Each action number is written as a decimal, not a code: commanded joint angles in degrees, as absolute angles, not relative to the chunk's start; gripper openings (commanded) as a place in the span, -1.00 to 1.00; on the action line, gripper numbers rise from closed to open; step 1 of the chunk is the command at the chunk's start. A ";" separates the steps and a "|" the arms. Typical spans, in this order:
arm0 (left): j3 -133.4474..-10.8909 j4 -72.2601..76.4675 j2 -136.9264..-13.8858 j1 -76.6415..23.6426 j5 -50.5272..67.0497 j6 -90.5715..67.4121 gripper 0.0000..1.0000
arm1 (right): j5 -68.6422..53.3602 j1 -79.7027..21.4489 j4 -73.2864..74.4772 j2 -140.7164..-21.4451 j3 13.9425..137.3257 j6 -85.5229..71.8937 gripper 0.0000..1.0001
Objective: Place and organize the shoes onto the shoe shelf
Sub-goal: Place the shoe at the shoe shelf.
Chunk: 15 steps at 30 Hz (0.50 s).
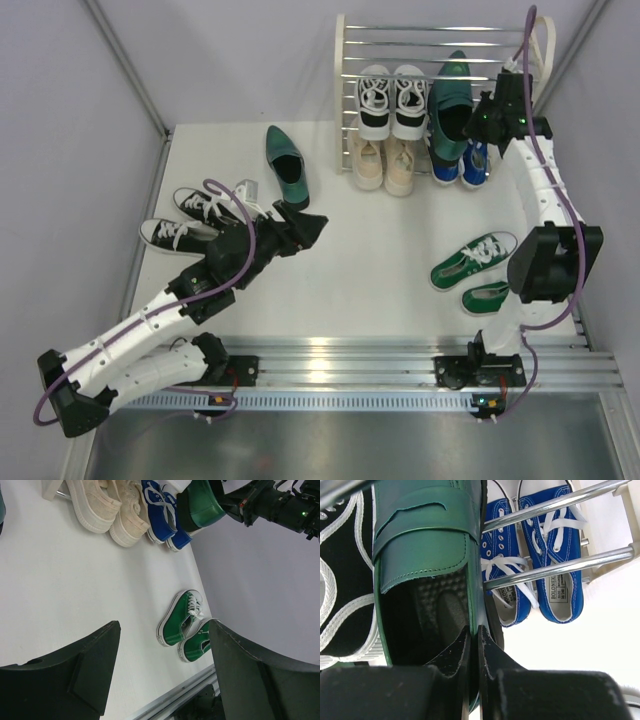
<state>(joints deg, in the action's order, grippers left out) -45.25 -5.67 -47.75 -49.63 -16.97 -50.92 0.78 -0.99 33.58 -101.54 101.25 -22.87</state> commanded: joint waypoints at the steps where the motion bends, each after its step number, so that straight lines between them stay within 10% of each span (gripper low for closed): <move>1: -47.11 -4.48 -47.46 -49.39 -16.88 -50.89 0.53 | -1.76 -0.70 22.41 -100.81 105.90 -26.01 -1.00; 15: -47.46 -4.40 -47.72 -49.39 -16.61 -50.80 0.53 | 1.49 -0.53 21.01 -102.31 110.92 -29.09 -1.00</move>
